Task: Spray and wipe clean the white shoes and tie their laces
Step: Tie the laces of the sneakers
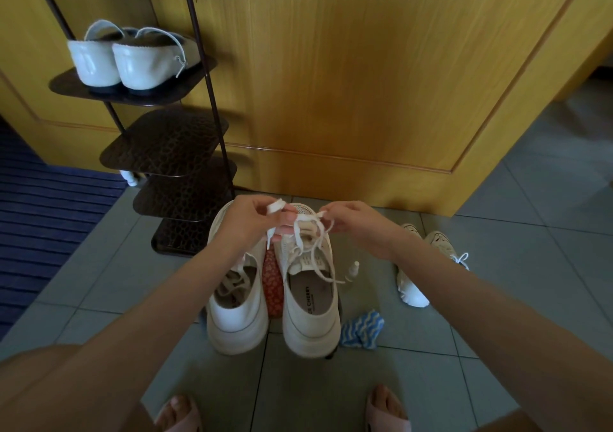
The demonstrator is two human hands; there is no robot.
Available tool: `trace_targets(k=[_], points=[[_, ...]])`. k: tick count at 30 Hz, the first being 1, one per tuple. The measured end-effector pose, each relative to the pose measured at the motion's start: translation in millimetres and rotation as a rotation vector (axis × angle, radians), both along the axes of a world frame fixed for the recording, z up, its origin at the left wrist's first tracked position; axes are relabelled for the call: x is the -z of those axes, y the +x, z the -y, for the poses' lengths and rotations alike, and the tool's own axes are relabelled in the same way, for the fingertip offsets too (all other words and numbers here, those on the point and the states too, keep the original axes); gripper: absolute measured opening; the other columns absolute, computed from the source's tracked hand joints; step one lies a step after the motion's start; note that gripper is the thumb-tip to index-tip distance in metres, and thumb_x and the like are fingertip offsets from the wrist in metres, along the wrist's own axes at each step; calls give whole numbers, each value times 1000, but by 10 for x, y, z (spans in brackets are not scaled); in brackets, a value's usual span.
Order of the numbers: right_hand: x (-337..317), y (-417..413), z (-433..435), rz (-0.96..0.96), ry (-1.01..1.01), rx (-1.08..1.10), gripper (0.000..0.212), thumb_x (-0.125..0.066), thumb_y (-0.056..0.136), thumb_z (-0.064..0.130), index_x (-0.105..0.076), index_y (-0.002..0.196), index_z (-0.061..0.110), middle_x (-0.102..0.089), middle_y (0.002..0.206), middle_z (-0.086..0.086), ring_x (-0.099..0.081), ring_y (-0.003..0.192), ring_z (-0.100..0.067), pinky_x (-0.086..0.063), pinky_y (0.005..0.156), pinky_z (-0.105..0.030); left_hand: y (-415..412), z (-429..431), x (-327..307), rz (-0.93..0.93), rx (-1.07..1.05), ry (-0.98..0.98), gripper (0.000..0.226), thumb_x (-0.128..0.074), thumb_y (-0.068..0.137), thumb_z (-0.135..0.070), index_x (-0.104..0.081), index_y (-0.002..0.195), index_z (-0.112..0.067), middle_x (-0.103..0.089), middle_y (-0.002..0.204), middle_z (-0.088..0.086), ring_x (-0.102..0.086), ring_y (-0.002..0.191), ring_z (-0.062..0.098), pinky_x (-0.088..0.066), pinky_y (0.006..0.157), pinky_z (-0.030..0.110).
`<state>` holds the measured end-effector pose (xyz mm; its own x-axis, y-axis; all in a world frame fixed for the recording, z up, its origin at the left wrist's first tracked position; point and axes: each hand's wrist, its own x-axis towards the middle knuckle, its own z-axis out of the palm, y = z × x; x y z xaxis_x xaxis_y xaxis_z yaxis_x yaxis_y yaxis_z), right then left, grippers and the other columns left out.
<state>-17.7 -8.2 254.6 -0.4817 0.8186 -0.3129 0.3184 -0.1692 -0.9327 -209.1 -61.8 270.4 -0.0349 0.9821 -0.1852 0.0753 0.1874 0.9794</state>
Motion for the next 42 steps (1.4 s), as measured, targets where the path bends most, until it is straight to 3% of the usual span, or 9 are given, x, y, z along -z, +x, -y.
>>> trace_targets(k=[5,10,15,20,23,25,30,38,42], points=[[-49,110,2,145,265,47,12,-66,86,22,-70,95,14,-68,91,0,-60,81,-7,-46,74,-19,-59,14,1,-26,-8,-40,6,-68,80,0,-69,85,-3,-70,69,8,-68,57,12,-54,52,21],[-160,426,-89,407,381,-28,18,-70,81,35,-71,85,17,-58,63,7,-42,43,4,-33,48,-11,-190,23,-6,-144,74,-86,9,-66,82,1,-68,78,-7,-66,54,-1,-57,50,10,-44,44,16],[-58,712,-114,891,323,-234,22,-65,79,51,-65,71,31,-54,59,16,-49,69,3,-23,87,-30,-279,68,-21,-491,182,-182,4,-73,79,-16,-70,78,-13,-68,68,0,-59,62,8,-48,56,17],[5,526,-34,685,410,-242,29,-63,81,54,-63,108,43,-60,119,20,-38,124,-9,-18,112,-43,-149,140,-20,-730,106,141,30,-78,72,-27,-62,97,-28,-55,91,-18,-47,81,-6,-35,67,10],[-21,340,40,363,343,-227,22,-66,87,27,-67,108,22,-65,108,12,-55,106,2,-37,95,-16,-66,121,49,-848,139,348,31,-80,69,-29,-65,97,-29,-62,93,-14,-51,89,2,-36,81,22],[10,241,102,373,343,-266,20,-67,86,21,-67,105,13,-64,97,12,-54,92,10,-37,79,-1,-34,92,134,-945,211,417,25,-78,70,-34,-67,91,-32,-65,90,-15,-56,93,8,-35,95,34],[136,194,104,328,346,-233,7,-69,84,18,-64,84,23,-63,87,4,-57,87,-12,-46,84,-29,-35,108,200,-811,347,305,16,-72,79,-31,-69,92,-24,-67,84,-13,-60,80,0,-46,80,23],[62,231,91,459,426,-318,4,-61,90,11,-63,93,14,-60,80,7,-53,68,6,-40,64,-7,-157,137,110,-852,398,274,8,-63,87,-24,-70,90,-22,-66,82,-10,-59,76,0,-44,69,14],[-7,290,80,541,459,-367,5,-57,93,20,-60,90,21,-56,76,16,-50,62,9,-37,60,-10,-177,149,113,-926,444,236,9,-60,89,-30,-68,88,-27,-65,79,-12,-56,70,-3,-38,60,10]])
